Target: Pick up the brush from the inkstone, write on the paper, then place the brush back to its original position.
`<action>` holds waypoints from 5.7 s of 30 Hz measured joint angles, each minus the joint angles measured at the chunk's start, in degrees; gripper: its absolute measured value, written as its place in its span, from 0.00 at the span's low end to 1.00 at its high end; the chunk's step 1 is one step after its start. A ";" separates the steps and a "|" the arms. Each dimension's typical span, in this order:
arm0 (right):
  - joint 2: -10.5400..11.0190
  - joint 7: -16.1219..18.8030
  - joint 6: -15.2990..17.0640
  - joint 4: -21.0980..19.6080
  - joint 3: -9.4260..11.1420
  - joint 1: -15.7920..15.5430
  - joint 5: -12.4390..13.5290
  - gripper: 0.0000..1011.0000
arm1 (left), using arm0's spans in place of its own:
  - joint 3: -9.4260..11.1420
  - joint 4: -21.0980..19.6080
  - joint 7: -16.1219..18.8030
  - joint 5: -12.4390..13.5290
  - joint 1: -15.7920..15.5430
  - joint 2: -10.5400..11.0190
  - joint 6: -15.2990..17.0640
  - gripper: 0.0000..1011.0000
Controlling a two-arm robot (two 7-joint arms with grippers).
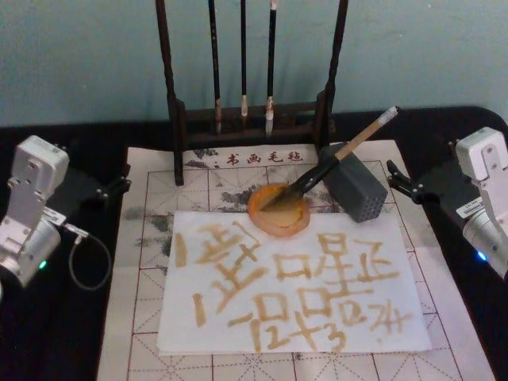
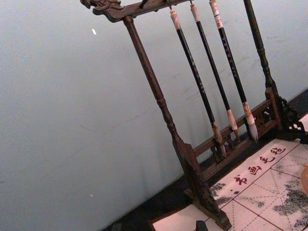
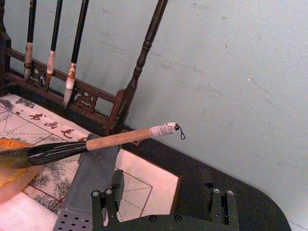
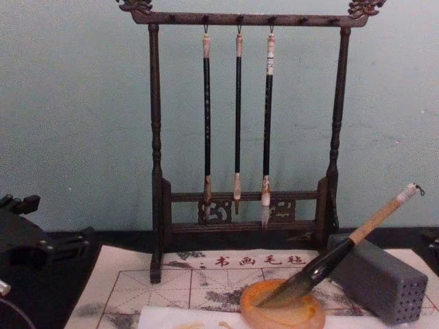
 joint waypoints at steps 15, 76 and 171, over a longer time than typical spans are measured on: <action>0.00 0.00 0.00 0.00 0.00 0.00 0.00 0.99 | 0.00 0.00 0.00 0.00 0.00 0.00 0.00 0.99; -0.26 1.38 0.30 -0.58 1.25 -0.70 1.16 0.99 | 0.00 0.00 0.00 0.00 0.00 0.00 0.00 0.99; -19.75 3.19 28.69 14.54 11.89 13.50 53.59 0.99 | 0.00 0.00 0.00 0.00 0.00 0.00 0.00 0.99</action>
